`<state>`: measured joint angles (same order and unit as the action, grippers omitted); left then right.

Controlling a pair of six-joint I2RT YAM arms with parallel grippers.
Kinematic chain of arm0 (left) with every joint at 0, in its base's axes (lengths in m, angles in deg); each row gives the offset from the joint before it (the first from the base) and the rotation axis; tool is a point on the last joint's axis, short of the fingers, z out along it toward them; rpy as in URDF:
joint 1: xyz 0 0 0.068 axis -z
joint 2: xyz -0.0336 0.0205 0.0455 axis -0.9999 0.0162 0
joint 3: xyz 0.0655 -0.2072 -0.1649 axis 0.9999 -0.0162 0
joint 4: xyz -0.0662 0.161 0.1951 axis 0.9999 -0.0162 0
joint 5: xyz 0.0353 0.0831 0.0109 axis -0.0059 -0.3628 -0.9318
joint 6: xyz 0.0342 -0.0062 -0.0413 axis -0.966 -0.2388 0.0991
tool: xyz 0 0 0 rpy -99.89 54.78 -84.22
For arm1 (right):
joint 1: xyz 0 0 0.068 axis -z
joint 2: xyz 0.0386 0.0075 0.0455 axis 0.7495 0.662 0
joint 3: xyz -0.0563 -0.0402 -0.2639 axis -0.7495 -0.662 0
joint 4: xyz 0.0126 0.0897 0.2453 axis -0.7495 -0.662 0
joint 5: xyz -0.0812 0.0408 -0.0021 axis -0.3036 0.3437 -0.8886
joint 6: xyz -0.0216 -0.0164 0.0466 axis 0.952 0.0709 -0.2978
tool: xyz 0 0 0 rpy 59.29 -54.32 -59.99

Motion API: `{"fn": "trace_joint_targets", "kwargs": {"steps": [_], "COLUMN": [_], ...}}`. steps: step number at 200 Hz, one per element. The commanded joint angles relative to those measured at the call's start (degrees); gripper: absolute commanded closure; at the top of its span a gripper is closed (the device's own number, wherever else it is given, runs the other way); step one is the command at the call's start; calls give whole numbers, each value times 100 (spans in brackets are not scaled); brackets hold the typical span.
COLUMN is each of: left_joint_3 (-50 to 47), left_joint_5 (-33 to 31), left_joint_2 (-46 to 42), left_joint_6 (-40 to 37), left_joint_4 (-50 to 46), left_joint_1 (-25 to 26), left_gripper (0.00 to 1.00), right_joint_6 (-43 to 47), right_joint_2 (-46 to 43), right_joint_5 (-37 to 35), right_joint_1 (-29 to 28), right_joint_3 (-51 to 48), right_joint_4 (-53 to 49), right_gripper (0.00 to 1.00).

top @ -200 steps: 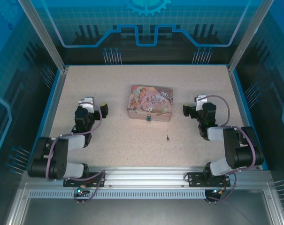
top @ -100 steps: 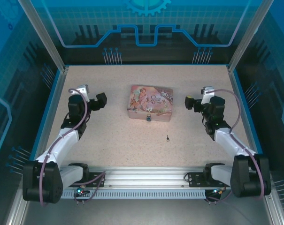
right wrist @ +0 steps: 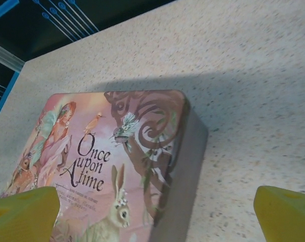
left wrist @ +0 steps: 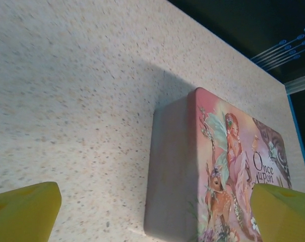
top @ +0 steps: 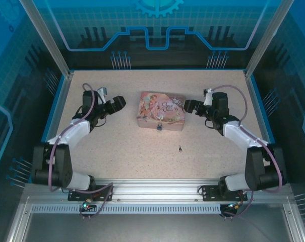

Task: Unlock a padlock with a key

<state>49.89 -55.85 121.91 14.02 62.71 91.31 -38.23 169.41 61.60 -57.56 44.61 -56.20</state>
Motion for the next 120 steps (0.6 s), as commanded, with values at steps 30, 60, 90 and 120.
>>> {"fn": "trace_joint_targets", "kwargs": {"steps": [30, 60, 90, 120], "left_joint_3": [748, 1042, 1203, 1262], "left_joint_5": [779, 788, 859, 892], "left_joint_2": [1087, 1570, 1828, 1931], "left_joint_6": [261, 287, 302, 310], "left_joint_4": [-110, -132, -128, -137], "left_joint_1": [476, 705, 877, 971], "left_gripper": [2, 2, 2, 2], "right_joint_6": [-634, -634, -622, -674], "right_joint_2": [806, 1098, 1140, 1149], "right_joint_5": [-165, -20, 92, 315], "right_joint_1": [-370, -521, -600, -697], "right_joint_3": [224, 339, 335, 333], "right_joint_4": [173, 212, 210, 224], "right_gripper": [0, 0, 0, 0]}}
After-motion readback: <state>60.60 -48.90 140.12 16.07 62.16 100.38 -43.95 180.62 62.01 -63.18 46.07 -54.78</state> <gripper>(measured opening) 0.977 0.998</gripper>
